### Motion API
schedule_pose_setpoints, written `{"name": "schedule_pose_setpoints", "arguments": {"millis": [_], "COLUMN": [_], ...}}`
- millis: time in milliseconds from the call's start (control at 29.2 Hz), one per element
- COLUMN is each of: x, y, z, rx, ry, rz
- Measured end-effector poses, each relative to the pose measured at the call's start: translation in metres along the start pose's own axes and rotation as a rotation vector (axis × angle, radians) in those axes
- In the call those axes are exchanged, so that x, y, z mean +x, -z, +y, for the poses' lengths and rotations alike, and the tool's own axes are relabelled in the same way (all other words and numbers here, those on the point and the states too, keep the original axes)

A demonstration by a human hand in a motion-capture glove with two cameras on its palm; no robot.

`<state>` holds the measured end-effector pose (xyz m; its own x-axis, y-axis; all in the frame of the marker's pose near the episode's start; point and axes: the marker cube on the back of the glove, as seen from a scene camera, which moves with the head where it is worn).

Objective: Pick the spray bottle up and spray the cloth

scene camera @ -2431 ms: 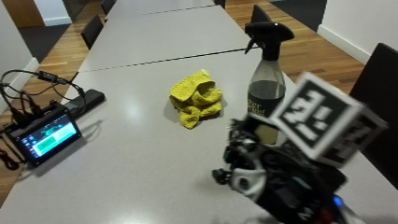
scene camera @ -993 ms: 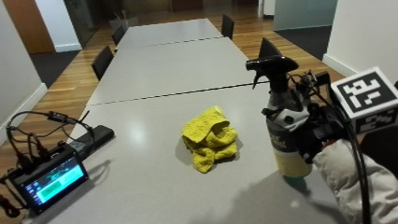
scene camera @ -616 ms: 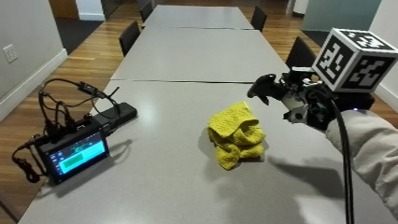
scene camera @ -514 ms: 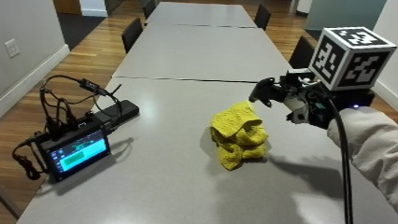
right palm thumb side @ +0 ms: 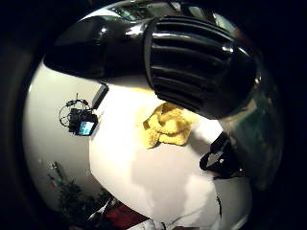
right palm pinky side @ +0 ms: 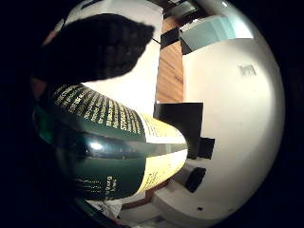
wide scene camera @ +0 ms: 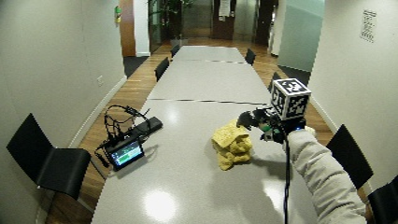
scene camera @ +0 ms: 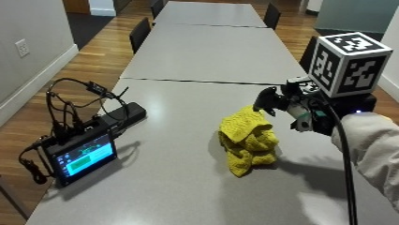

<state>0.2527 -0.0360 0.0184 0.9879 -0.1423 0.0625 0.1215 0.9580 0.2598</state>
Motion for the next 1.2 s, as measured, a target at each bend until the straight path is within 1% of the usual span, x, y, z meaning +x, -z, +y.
{"name": "schedule_pose_setpoints", "arguments": {"millis": [103, 274, 445, 616, 719, 856, 959, 1061, 1198], "x": [0.001, -0.001, 0.004, 0.001, -0.002, -0.019, -0.049, -0.097, -0.177], "y": [-0.002, 0.003, 0.011, 0.035, 0.053, 0.081, 0.101, 0.115, 0.119], "z": [0.001, 0.008, 0.01, 0.025, 0.034, 0.045, 0.051, 0.05, 0.039], "rx": [0.011, 0.062, 0.124, 0.208, 0.265, 0.331, 0.348, 0.342, 0.28], "ry": [-0.007, -0.034, -0.043, -0.05, -0.028, 0.055, 0.131, 0.238, 0.386], "rz": [-0.082, -0.313, -0.457, -0.783, -0.943, -1.135, -1.254, -1.338, -1.408]}}
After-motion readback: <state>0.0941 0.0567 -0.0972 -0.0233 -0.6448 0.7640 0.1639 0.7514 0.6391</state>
